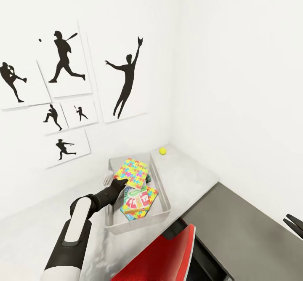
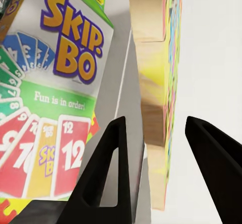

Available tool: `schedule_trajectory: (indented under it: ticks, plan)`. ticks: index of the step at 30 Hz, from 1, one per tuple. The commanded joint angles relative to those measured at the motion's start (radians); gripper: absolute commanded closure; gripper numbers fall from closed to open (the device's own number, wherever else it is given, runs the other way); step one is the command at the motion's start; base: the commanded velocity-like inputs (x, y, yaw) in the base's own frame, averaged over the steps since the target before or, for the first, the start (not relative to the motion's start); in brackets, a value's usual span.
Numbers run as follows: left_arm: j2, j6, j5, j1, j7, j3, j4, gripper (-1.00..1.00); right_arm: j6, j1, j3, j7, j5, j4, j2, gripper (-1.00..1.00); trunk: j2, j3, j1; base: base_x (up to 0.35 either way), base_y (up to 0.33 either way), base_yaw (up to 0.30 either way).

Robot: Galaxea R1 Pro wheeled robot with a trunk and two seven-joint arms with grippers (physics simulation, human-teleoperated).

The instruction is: Put all the toys in the child's room - the three board games (two on the bed and one on the table), the two jigsaw puzzles on the table, and the tennis ball on the table - inside the toy box on the table in the child's room.

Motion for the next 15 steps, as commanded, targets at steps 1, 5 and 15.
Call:
schedule_trajectory:
  ticks: [1, 5, 15]
  plan:
    - [-0.001, 0.005, 0.011, -0.001, 0.009, 0.002, -0.001, 1.00, 0.005, 0.000, 0.000, 0.011, -0.010, -0.001, -0.001, -1.00, -0.002, -0.004, 0.001, 0.000, 0.000, 0.000]
    - [-0.001, 0.005, 0.011, -0.001, 0.009, -0.005, -0.001, 1.00, 0.006, 0.001, 0.000, 0.091, -0.024, -0.001, -0.002, -1.00, -0.002, -0.010, 0.001, 0.000, 0.000, 0.000]
    - [-0.001, 0.004, 0.021, -0.001, 0.008, -0.025, -0.001, 1.00, 0.021, 0.002, 0.000, 0.175, -0.026, -0.006, -0.001, -1.00, -0.002, -0.026, 0.001, 0.000, 0.000, 0.000]
